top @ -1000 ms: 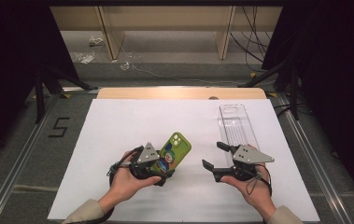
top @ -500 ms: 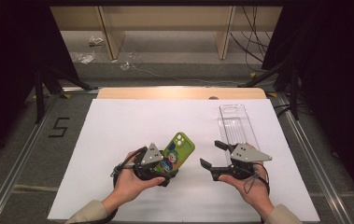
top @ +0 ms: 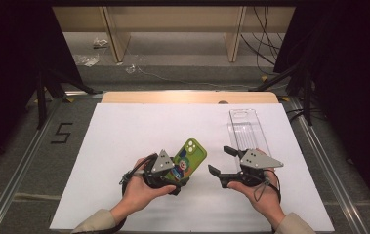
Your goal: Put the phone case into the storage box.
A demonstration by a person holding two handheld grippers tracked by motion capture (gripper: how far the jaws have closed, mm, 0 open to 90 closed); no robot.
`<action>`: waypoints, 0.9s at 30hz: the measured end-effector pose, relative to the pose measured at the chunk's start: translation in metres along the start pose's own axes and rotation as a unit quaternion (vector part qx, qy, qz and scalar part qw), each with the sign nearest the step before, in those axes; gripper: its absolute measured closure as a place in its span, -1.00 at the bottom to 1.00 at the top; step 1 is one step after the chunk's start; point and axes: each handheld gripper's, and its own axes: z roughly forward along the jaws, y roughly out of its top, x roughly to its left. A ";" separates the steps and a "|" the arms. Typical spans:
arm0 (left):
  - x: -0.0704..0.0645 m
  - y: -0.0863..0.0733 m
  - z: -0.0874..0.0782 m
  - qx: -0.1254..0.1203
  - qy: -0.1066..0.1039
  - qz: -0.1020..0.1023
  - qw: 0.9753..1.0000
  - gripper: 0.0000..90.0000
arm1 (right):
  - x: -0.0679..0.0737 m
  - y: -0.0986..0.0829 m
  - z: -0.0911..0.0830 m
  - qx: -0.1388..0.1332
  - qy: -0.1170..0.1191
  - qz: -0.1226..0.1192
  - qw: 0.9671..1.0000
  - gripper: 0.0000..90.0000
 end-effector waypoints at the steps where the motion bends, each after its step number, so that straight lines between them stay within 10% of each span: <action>1: -0.001 0.000 0.001 -0.002 0.000 -0.001 1.000 -0.64 | 0.000 0.000 0.000 0.000 0.000 0.000 1.000 -0.60; 27: -0.005 0.002 0.004 0.002 0.001 0.009 1.000 -0.64 | -0.001 0.001 0.007 0.002 0.004 0.006 1.000 -0.60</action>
